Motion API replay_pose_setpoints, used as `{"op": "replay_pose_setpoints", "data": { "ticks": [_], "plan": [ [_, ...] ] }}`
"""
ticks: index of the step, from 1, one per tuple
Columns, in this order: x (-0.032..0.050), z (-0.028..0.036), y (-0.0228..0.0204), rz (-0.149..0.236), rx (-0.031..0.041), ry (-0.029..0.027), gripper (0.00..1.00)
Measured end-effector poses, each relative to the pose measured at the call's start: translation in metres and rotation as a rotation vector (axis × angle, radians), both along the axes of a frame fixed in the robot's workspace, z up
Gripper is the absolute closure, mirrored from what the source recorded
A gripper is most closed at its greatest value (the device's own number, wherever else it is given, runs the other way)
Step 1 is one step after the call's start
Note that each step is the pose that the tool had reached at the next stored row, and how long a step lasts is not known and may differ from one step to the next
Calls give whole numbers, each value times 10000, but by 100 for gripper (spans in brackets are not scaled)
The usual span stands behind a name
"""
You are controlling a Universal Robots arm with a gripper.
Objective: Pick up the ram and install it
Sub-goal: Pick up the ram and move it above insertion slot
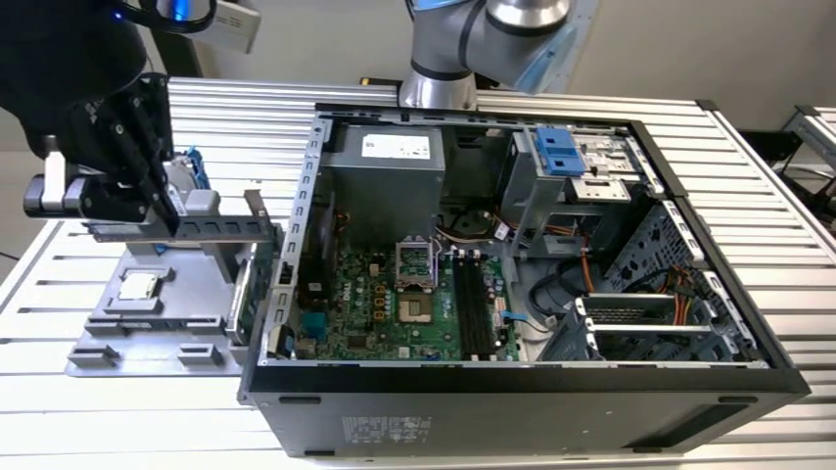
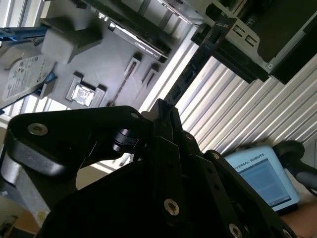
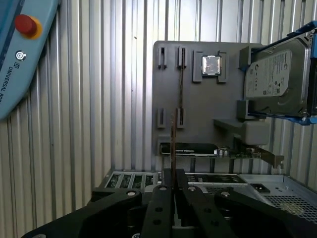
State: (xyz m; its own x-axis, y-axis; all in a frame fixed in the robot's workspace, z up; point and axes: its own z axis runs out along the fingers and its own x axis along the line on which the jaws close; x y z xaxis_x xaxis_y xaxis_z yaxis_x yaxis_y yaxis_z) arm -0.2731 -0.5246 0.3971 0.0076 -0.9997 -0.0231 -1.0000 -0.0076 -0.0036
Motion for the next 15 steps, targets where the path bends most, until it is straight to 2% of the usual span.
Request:
{"op": "replay_pose_setpoints", "data": {
  "ticks": [15],
  "plan": [
    [254,0,0,0,-1,1,100]
  ]
}}
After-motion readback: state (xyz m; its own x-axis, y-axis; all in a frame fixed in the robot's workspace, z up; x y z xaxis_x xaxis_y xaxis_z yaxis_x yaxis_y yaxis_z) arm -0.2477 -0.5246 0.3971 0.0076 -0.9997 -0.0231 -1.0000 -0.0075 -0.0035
